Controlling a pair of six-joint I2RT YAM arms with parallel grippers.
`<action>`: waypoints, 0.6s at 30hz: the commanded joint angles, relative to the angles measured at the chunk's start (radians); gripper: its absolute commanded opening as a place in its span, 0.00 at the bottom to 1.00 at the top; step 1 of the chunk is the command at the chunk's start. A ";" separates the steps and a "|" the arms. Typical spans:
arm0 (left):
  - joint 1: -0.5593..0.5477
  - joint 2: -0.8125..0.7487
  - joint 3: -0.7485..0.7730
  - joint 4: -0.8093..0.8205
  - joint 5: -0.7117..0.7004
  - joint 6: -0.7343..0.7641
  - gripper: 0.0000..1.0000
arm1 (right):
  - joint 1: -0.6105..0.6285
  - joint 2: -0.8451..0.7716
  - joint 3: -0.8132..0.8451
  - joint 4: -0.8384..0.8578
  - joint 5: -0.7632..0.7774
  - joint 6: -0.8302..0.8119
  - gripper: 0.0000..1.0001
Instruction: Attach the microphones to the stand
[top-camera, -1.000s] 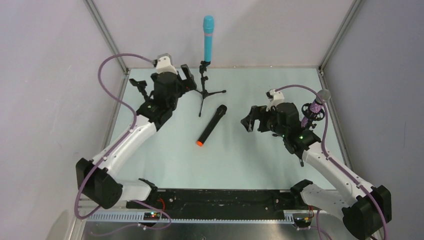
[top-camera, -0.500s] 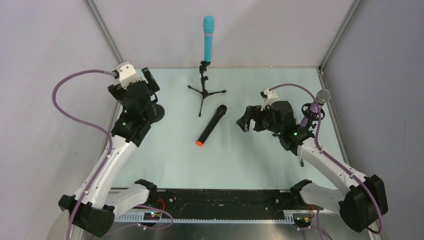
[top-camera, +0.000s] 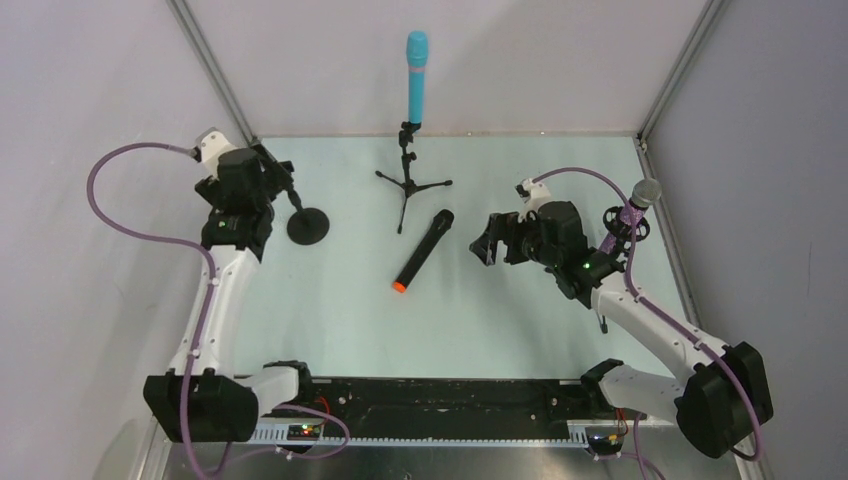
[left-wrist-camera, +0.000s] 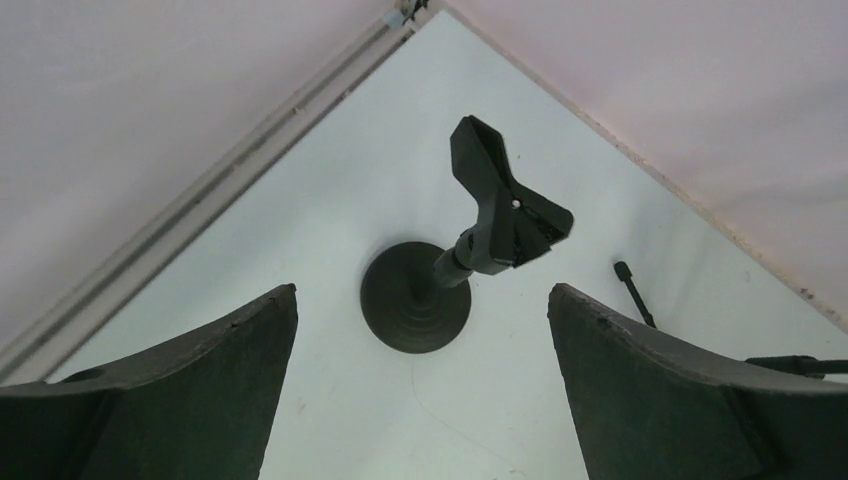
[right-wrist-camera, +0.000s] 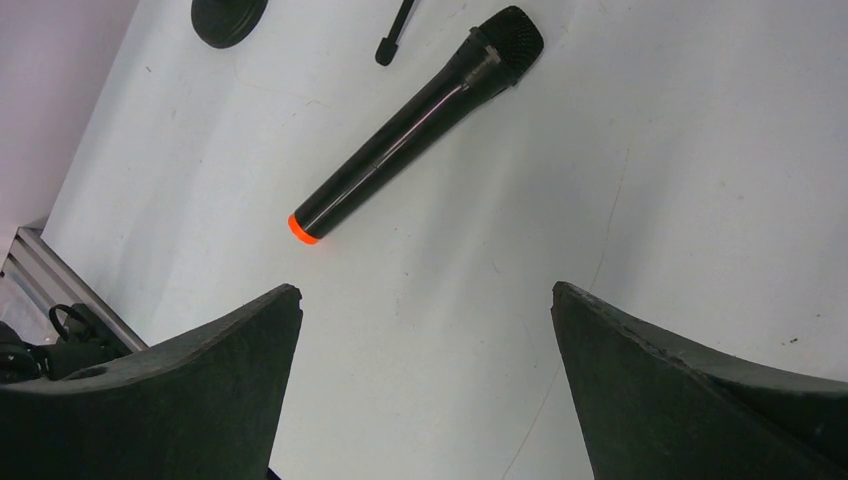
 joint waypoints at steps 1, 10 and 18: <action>0.108 0.044 0.061 -0.055 0.240 -0.173 0.98 | 0.010 0.015 0.001 0.032 -0.028 0.015 1.00; 0.167 0.194 0.158 -0.056 0.335 -0.215 0.98 | 0.021 0.038 0.001 0.039 -0.047 0.028 0.99; 0.167 0.315 0.243 -0.056 0.385 -0.228 1.00 | 0.025 0.041 0.001 0.037 -0.036 0.021 0.99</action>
